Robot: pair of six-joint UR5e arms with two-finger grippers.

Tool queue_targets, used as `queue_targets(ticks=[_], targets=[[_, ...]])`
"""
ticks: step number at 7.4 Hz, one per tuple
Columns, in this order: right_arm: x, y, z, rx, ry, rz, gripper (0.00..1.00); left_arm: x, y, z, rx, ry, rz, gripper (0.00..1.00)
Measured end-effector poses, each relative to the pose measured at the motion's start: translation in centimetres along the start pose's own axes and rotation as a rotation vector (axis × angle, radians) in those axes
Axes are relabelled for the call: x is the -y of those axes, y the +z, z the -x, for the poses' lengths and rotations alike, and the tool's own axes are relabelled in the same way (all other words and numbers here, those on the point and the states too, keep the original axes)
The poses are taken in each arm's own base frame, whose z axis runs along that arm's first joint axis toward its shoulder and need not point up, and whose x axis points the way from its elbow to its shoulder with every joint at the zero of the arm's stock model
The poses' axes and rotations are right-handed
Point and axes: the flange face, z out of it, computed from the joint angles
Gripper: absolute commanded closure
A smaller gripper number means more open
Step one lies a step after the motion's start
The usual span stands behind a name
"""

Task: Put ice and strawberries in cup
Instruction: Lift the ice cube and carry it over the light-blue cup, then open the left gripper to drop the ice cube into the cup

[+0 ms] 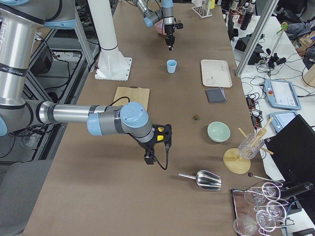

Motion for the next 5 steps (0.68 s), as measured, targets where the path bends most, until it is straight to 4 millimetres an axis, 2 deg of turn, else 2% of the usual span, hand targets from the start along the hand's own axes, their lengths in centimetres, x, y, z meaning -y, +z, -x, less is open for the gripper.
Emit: queue_targets(ticks=[2, 5], targets=[[0.0, 0.0, 0.0, -0.003, -0.003, -0.003, 0.0, 0.3, 1.4, -1.1, 0.006, -0.015, -0.008, 1.0], [0.0, 0.1, -0.2, -0.009, -0.007, -0.007, 0.0, 0.2, 2.9, -3.9, 0.001, -0.048, -0.034, 1.0]])
